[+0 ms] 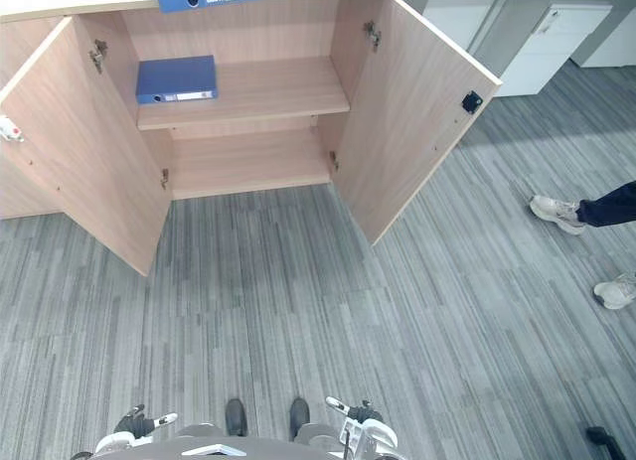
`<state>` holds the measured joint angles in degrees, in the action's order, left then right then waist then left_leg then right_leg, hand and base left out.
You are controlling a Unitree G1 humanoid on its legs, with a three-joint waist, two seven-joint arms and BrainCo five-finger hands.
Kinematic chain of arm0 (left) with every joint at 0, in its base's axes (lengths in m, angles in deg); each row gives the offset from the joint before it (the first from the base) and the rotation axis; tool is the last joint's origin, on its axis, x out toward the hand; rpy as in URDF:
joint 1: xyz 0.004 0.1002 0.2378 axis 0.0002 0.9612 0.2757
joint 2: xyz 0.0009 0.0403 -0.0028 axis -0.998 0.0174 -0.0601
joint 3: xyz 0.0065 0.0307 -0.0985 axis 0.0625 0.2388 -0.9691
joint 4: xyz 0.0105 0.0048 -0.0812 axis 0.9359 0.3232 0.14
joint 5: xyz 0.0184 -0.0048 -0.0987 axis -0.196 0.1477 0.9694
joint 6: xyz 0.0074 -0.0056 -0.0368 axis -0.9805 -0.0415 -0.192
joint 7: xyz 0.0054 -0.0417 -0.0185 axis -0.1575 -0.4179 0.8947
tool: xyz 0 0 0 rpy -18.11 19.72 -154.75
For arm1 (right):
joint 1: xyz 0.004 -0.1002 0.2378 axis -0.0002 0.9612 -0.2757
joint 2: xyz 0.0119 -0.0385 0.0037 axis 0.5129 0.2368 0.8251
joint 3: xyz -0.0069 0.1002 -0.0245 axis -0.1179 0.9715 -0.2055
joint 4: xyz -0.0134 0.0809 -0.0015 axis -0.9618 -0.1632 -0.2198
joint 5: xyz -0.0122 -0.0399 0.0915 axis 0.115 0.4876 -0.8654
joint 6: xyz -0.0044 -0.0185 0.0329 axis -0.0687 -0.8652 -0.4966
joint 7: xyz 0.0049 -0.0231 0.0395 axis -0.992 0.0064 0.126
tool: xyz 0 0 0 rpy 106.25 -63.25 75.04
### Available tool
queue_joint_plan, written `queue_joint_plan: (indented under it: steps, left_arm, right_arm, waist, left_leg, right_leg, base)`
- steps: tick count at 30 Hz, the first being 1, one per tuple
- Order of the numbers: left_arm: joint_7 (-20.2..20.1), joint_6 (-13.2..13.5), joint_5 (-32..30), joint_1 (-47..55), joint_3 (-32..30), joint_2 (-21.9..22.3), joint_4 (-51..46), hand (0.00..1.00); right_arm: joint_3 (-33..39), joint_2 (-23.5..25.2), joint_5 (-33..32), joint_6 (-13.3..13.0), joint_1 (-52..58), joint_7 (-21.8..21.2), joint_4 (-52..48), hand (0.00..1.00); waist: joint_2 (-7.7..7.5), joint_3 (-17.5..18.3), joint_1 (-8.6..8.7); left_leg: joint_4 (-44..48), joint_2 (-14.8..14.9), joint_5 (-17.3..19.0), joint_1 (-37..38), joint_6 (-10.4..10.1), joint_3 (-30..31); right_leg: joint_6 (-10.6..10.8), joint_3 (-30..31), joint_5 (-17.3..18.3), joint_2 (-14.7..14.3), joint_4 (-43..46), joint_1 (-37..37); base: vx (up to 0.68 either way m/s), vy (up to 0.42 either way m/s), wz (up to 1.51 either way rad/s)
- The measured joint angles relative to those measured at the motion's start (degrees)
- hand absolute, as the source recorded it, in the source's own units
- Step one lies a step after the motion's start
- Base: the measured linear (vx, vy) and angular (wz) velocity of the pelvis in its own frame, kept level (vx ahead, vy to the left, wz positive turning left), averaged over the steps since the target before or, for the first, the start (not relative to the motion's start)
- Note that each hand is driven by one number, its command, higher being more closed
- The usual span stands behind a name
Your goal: Walk over to the cabinet, pick up the folder, carry it to the office cabinet, place the folder inside the office cabinet, then close the office cabinet door
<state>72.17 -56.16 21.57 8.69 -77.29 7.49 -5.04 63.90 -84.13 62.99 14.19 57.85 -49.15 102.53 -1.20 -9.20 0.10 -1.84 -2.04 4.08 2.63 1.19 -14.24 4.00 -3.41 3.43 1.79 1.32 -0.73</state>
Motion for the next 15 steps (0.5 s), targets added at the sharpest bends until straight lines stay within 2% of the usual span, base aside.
queue_joint_plan:
  steps: [1,2,4,5,6,7,9,11,12,14,15]
  left_arm:
    - [0.0,0.0,0.0,-0.4,0.0,-0.2,-0.1,0.0]
    - [0.0,0.0,0.0,-0.5,0.1,-0.2,-0.1,0.0]
    - [0.0,0.0,0.0,-0.8,0.8,-0.1,0.0,0.0]
    - [0.0,0.0,0.0,-1.3,1.3,0.0,-0.1,0.0]
    - [0.0,0.0,0.0,-1.5,1.3,0.1,-0.1,0.0]
    - [0.1,0.0,0.1,-2.1,1.2,-0.1,-0.1,0.0]
    - [0.1,0.0,0.1,-2.3,1.2,0.1,-0.1,0.0]
    - [0.1,0.0,0.6,-3.3,1.2,0.7,0.0,0.0]
    - [0.0,0.0,0.6,-3.7,1.2,0.7,0.1,0.0]
    - [0.0,0.1,0.6,-3.7,1.6,1.1,0.1,0.0]
    - [0.0,0.2,0.7,-2.9,1.4,1.3,0.1,0.0]
  right_arm:
    - [0.0,0.0,0.0,0.0,0.0,-0.1,-1.0,0.0]
    - [0.0,0.0,0.0,0.0,0.0,-0.1,-1.3,0.0]
    - [-0.1,0.0,0.0,-0.1,-0.7,-0.2,-1.8,0.0]
    - [-0.1,-0.2,0.0,-0.1,-1.1,-0.2,-2.1,0.0]
    - [-0.1,-0.6,0.0,-0.2,-1.2,-0.2,-2.3,0.0]
    - [-0.3,-0.5,0.0,-0.2,-1.7,-0.2,-2.4,0.0]
    - [-0.6,-0.5,-0.1,-0.4,-2.0,-0.2,-2.8,0.0]
    - [-1.9,-0.6,-0.1,-0.7,-2.6,-0.2,-3.8,0.0]
    - [-2.1,-0.6,-0.1,-1.2,-3.1,-0.2,-4.0,0.0]
    - [-2.2,-0.6,-0.1,-1.3,-3.3,-0.2,-4.0,0.0]
    - [-2.4,-0.5,-0.1,-1.3,-2.7,-0.2,-4.0,0.0]
  waist:
    - [0.16,-0.9,-0.13]
    - [0.31,-1.0,-0.12]
    - [0.91,-1.6,-0.02]
    - [1.12,-2.2,0.29]
    - [1.19,-2.5,0.48]
    - [1.26,-3.4,0.43]
    - [1.37,-3.5,1.01]
    - [1.93,-3.9,1.89]
    - [2.26,-4.1,2.42]
    - [1.78,-4.1,3.15]
    - [1.02,-3.8,3.24]
  left_leg:
    - [3.0,0.1,2.4,-0.2,0.4,-0.3]
    - [4.0,0.1,3.3,-0.2,0.4,-0.4]
    - [5.0,0.1,4.3,0.9,0.8,-0.7]
    - [4.7,0.1,5.0,2.3,1.8,0.1]
    - [4.7,0.1,5.5,3.0,2.5,0.3]
    - [4.7,0.0,6.6,4.8,2.5,0.8]
    - [4.4,0.9,7.7,6.6,2.3,2.0]
    - [3.3,2.3,8.3,8.3,1.8,3.3]
    - [2.6,3.3,8.7,9.2,1.2,4.2]
    - [2.5,3.6,10.0,10.8,-1.2,5.6]
    - [2.6,3.2,11.1,12.4,-3.1,6.6]
  right_leg:
    - [0.9,-0.3,2.9,0.6,6.6,2.1]
    - [1.7,-0.5,4.0,0.9,10.0,3.5]
    - [1.8,-1.0,5.8,1.8,22.9,8.3]
    - [1.3,-2.5,6.4,2.6,30.6,11.5]
    - [1.0,-3.5,7.2,3.0,33.3,12.5]
    - [0.7,-5.0,10.6,4.0,37.5,14.3]
    - [0.1,-7.3,13.2,3.8,37.8,16.7]
    - [-0.7,-9.2,12.9,2.5,33.8,19.7]
    - [-1.4,-10.1,11.5,1.5,29.9,21.8]
    - [-2.9,-9.7,6.4,0.4,23.5,22.7]
    - [-4.6,-9.7,2.4,0.4,21.0,22.0]
  base:
    - [0.2,0.085,-0.11]
    - [0.17,0.074,-0.11]
    - [0.17,0.092,0.0]
    - [0.22,0.11,0.1]
    - [0.24,0.084,0.16]
    - [0.17,0.034,0.13]
    - [0.25,-0.001,0.29]
    - [0.3,-0.057,0.39]
    - [0.34,-0.096,0.54]
    - [0.4,-0.133,0.61]
    - [0.48,-0.21,0.58]
